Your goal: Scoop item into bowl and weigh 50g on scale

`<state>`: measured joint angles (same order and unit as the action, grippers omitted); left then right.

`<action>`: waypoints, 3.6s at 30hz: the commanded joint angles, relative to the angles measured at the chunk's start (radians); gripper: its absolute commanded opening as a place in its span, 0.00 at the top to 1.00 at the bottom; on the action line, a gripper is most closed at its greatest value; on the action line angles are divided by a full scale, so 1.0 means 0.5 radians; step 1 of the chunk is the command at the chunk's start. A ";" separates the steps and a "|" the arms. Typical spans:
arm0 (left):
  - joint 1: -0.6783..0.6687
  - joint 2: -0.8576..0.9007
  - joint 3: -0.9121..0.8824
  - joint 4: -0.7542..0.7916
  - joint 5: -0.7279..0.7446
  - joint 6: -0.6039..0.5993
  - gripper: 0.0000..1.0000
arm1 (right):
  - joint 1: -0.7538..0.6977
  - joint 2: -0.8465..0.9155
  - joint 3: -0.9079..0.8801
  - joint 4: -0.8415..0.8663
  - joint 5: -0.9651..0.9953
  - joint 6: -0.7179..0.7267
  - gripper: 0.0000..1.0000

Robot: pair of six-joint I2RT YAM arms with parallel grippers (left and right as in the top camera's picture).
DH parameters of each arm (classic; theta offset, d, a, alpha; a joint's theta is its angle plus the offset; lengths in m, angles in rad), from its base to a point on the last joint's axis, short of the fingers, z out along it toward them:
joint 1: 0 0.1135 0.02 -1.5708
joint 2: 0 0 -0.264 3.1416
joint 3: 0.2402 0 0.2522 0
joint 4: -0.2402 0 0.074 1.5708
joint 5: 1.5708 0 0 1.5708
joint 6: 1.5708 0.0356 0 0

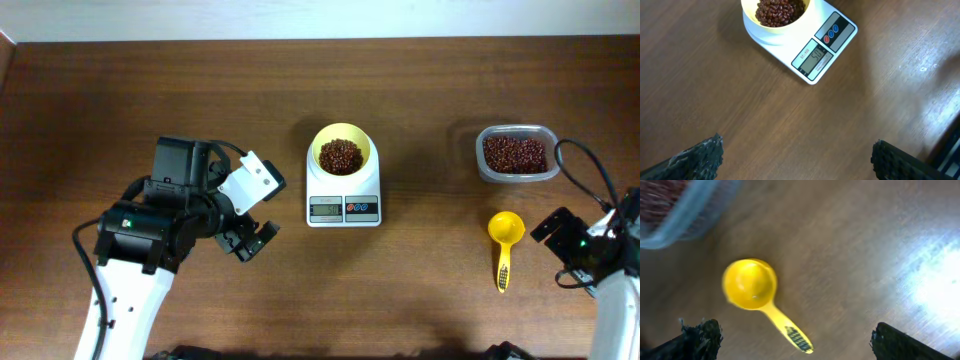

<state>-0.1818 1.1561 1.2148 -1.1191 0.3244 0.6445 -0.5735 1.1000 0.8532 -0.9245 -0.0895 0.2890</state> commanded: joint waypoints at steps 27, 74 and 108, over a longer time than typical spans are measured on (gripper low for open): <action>0.016 0.003 0.026 -0.001 0.000 0.031 0.01 | 1.268 0.133 0.037 0.688 -0.757 -0.142 0.01; 0.016 0.003 0.026 -0.001 0.000 0.031 0.01 | 1.705 -0.546 0.018 0.166 -0.146 -0.637 0.01; 0.016 0.003 0.026 -0.002 0.000 0.031 0.01 | 1.378 -1.462 -0.188 -0.282 -0.137 -0.500 0.01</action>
<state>-0.1818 1.1561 1.2152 -1.1179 0.3241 0.6445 0.1204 0.4271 0.8158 -1.0809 -0.1661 -0.0219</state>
